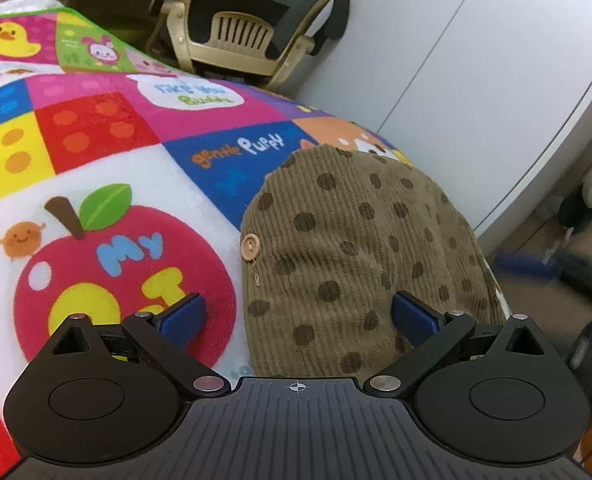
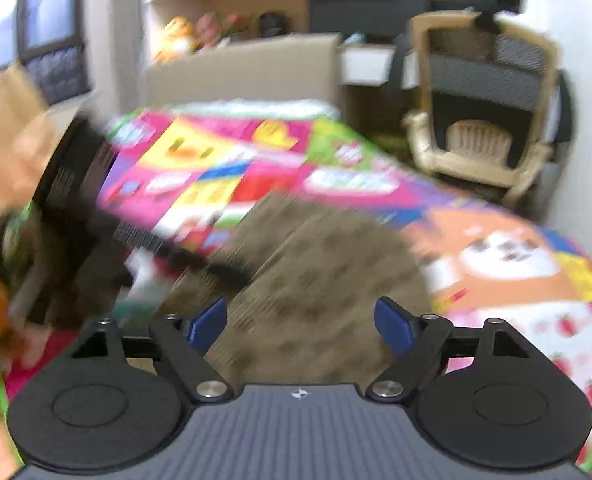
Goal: Fold clothes
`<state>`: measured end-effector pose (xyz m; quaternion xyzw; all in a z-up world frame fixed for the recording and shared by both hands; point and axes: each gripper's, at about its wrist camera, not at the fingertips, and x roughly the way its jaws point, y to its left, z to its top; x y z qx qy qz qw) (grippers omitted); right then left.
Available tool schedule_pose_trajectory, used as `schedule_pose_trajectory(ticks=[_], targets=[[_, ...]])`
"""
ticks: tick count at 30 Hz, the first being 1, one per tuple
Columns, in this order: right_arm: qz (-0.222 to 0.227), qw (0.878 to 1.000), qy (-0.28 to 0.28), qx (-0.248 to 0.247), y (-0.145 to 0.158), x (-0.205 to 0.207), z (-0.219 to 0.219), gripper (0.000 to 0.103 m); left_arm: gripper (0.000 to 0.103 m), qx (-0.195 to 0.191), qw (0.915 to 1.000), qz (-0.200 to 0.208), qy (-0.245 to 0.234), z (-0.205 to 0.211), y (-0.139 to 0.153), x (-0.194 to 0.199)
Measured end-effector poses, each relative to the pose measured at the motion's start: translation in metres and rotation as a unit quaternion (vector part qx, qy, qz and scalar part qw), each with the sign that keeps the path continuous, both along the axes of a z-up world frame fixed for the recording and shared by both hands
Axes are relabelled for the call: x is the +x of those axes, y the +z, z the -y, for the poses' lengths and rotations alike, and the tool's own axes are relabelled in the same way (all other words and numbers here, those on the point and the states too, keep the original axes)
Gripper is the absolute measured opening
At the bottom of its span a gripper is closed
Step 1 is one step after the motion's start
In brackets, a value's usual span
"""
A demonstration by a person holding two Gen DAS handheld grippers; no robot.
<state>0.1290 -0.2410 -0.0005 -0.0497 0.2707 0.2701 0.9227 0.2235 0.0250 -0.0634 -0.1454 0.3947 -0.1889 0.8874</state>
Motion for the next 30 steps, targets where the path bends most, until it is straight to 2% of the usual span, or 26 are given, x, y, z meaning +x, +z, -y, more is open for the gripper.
schedule_pose_trajectory(ticks=[3,6,8,10,12,14,16,21,23,26,30], targets=[[0.01,0.998,-0.066,0.001,0.003,0.03,0.009,0.082,0.103,0.001,1.0,0.001,0.002,0.0,0.0,-0.001],[-0.023,0.995,-0.09,-0.035,-0.026,0.067,0.003,0.079,0.103,0.002,1.0,0.001,0.004,0.0,0.0,-0.002],[-0.036,0.992,-0.095,-0.074,-0.048,0.077,-0.004,0.079,0.103,-0.003,1.0,0.003,0.007,-0.002,0.003,-0.005],[-0.037,0.99,-0.105,-0.083,-0.058,0.075,-0.001,0.079,0.102,-0.022,0.9997,0.007,-0.002,-0.007,0.007,-0.011],[-0.056,0.991,-0.115,-0.049,-0.053,0.073,0.01,0.079,0.102,-0.048,0.9987,-0.002,-0.017,-0.009,0.005,-0.014],[-0.086,0.99,-0.109,0.006,-0.048,0.065,0.026,0.079,0.102,-0.069,0.9971,-0.019,-0.027,-0.008,0.0,-0.014],[-0.117,0.987,-0.096,0.051,-0.049,0.055,0.036,0.079,0.102,-0.072,0.9967,-0.024,-0.029,-0.001,-0.007,-0.013],[-0.144,0.983,-0.089,0.066,-0.06,0.043,0.031,0.077,0.092,-0.074,0.9966,-0.02,-0.029,0.015,-0.006,-0.01],[-0.15,0.982,-0.08,0.081,-0.061,0.045,0.027,0.06,0.087,-0.073,0.9968,-0.022,-0.022,0.015,-0.005,-0.01],[-0.156,0.981,-0.068,0.091,-0.058,0.055,0.013,0.048,0.077,-0.081,0.9961,-0.032,-0.012,0.006,0.001,-0.009],[-0.14,0.986,-0.047,0.074,-0.052,0.078,-0.029,0.043,0.073,-0.059,0.9981,-0.012,0.013,-0.018,0.015,-0.002]])
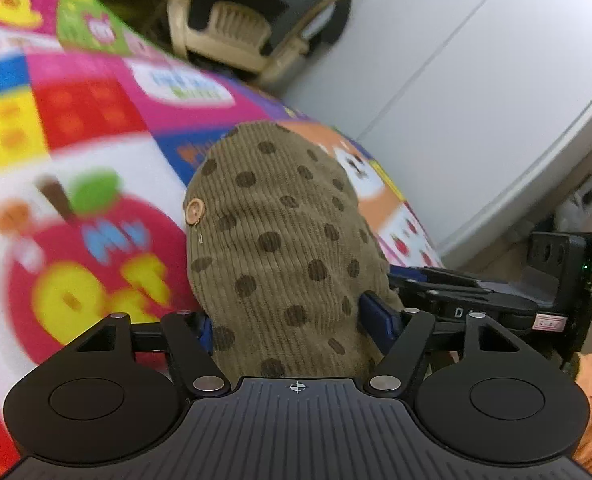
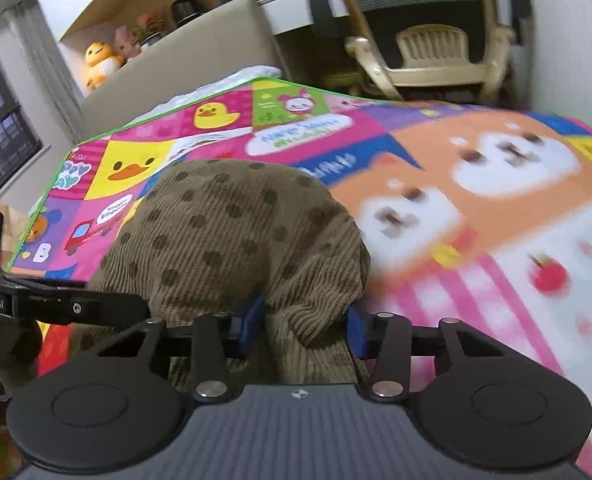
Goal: Fold clothes
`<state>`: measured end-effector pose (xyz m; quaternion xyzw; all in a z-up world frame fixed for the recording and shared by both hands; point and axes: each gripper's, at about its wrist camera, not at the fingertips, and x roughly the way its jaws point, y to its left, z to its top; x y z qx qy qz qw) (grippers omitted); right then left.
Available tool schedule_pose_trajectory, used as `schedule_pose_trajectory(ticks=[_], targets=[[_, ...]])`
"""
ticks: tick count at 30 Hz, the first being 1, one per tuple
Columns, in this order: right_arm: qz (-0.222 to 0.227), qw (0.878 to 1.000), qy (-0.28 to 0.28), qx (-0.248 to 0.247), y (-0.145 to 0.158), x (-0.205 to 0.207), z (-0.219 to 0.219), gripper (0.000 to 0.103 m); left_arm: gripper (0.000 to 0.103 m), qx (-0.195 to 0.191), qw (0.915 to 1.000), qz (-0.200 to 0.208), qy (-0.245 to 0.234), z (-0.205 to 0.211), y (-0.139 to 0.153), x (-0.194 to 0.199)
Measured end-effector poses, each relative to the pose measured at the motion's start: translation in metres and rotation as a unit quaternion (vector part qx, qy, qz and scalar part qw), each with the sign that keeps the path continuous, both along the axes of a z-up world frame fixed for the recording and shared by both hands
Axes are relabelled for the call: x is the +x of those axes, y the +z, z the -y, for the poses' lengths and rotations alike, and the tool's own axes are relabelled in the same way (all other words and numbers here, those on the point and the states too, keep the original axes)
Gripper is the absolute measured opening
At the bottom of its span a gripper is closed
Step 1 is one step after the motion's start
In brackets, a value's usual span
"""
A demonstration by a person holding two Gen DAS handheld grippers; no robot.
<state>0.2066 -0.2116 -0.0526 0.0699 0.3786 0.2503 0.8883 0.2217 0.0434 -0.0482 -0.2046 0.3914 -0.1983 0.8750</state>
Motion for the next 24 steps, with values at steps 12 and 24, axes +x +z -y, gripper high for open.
schedule_pose_trajectory(ticks=[12,24], targets=[[0.076,0.993,0.046,-0.081,0.008,0.078,-0.152,0.046,0.085,0.081,0.9869,0.058,0.127,-0.122,-0.003,0.023],[0.121,0.987,0.093,-0.044,0.063,0.085,-0.201,0.057,0.094,0.136,0.9806,0.091,0.107,-0.109,-0.01,-0.01]])
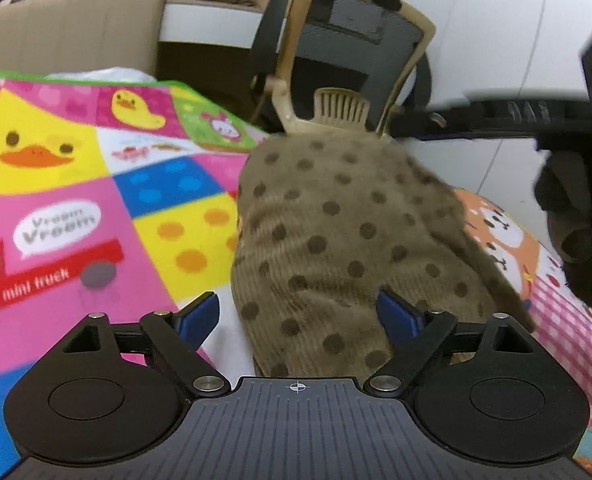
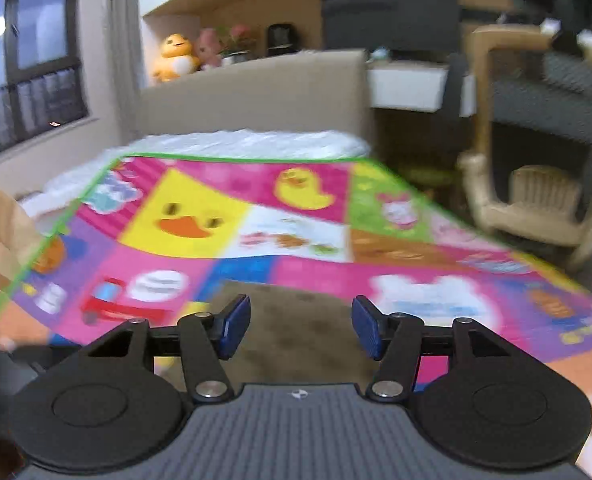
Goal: Fold clothes
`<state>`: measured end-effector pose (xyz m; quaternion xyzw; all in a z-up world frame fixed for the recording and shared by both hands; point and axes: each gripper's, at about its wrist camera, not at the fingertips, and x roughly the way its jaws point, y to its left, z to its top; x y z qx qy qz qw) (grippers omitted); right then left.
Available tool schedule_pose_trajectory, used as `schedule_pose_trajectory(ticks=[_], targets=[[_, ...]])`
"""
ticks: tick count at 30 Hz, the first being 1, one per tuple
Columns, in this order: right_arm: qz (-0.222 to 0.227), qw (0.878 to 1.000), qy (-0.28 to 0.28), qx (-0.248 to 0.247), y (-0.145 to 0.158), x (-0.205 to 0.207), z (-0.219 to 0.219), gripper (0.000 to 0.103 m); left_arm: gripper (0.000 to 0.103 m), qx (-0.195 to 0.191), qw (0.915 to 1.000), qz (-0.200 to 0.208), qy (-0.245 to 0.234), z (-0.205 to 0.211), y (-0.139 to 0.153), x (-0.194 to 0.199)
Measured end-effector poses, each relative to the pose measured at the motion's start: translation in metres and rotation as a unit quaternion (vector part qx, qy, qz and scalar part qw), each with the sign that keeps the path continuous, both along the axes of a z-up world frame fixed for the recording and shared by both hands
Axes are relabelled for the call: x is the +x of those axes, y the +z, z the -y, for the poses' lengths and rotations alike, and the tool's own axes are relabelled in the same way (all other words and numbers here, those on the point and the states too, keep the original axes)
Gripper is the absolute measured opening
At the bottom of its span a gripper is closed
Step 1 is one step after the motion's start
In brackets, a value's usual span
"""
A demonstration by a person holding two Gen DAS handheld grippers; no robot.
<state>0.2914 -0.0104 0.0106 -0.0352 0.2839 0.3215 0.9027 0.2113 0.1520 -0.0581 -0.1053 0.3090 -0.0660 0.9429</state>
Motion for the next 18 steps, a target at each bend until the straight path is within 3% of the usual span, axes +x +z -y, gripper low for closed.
schedule_pose_trajectory(ticks=[3,4,7,12,18], targets=[[-0.028,0.999,-0.004,-0.035,-0.03,0.016,-0.029,0.058,0.095,-0.012,0.9999,-0.002,0.007,-0.005,-0.006,0.0],[-0.025,0.999,-0.006,-0.028,-0.036,0.016,-0.028,0.063,0.095,-0.013,0.9999,-0.001,0.01,-0.007,-0.008,0.0],[-0.018,1.0,-0.014,-0.006,-0.05,0.013,-0.021,0.064,0.098,-0.019,0.9997,0.002,0.016,-0.009,-0.013,0.0],[0.026,0.999,-0.021,0.017,-0.059,-0.016,0.01,0.075,0.098,-0.01,0.9998,0.009,0.016,-0.003,-0.015,-0.004],[0.003,0.996,-0.025,0.082,-0.072,-0.036,0.043,0.078,0.098,-0.019,0.9996,0.003,0.021,0.007,-0.017,-0.024]])
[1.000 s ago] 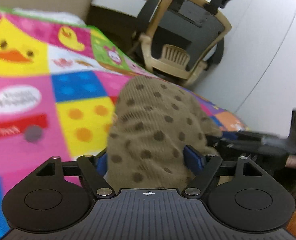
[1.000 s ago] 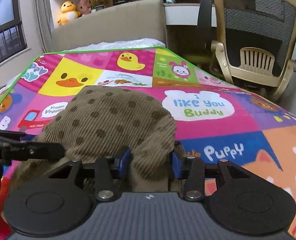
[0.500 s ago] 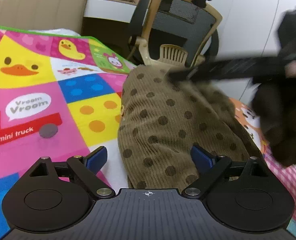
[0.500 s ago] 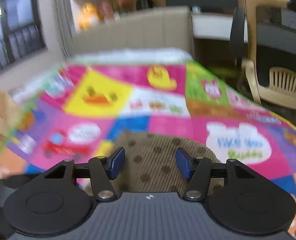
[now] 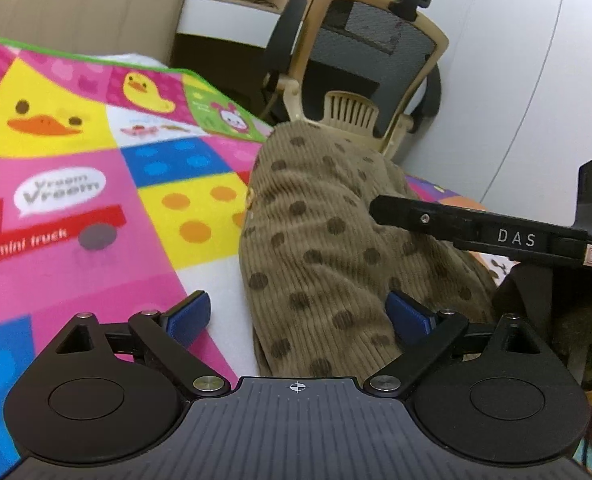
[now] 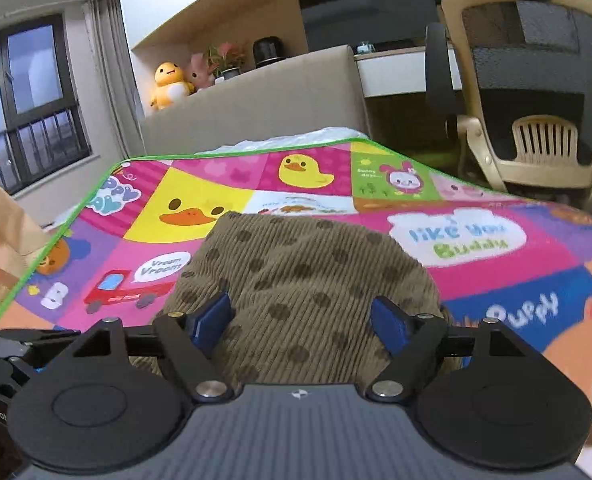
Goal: Fold clothes
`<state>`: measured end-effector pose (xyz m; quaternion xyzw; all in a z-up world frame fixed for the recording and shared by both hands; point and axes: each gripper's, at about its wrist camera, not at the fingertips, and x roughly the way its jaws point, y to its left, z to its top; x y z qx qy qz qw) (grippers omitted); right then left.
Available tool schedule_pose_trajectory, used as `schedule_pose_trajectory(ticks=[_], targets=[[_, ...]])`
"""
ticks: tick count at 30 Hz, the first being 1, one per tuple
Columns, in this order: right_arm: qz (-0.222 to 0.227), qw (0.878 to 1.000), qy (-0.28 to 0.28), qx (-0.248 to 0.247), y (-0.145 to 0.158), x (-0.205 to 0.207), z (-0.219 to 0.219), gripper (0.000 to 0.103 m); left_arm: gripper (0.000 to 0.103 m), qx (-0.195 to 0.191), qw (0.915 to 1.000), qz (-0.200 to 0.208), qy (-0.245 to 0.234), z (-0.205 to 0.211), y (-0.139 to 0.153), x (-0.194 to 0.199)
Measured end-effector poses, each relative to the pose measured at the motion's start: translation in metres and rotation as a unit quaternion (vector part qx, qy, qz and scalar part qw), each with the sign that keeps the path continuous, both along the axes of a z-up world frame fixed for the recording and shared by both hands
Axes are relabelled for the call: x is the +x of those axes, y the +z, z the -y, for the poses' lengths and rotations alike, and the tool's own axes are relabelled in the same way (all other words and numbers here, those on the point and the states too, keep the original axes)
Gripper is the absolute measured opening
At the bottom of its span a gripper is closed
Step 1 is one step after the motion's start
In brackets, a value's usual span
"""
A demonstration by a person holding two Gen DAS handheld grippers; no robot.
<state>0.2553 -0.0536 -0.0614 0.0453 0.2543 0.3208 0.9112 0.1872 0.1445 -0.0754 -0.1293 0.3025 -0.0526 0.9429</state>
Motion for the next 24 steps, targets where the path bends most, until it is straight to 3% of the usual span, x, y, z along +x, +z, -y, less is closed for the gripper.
schedule_pose_trajectory(ticks=[4,8,11,14,17,24], targets=[[0.003,1.0,0.005,-0.009,0.001,-0.023,0.012,0.078,0.097,0.017,0.9996,-0.003,-0.023,0.022,0.002,-0.029],[0.048,0.995,0.031,-0.08,0.017,-0.057,0.019,0.08,0.097,0.0,0.9999,0.007,-0.01,0.02,0.003,-0.039],[0.117,0.972,0.097,-0.177,0.023,-0.1,0.019,0.081,0.097,-0.043,0.9989,0.014,0.013,0.006,0.002,-0.039],[0.157,0.938,0.161,-0.263,0.012,-0.137,0.007,0.081,0.097,-0.074,0.9966,0.024,0.029,-0.005,0.001,-0.04],[0.206,0.903,0.183,-0.331,-0.009,-0.153,-0.012,0.081,0.098,-0.08,0.9957,0.029,0.036,-0.011,0.001,-0.041],[0.241,0.891,0.153,-0.354,-0.015,-0.107,-0.047,0.078,0.098,-0.093,0.9943,0.034,0.041,-0.013,-0.001,-0.046]])
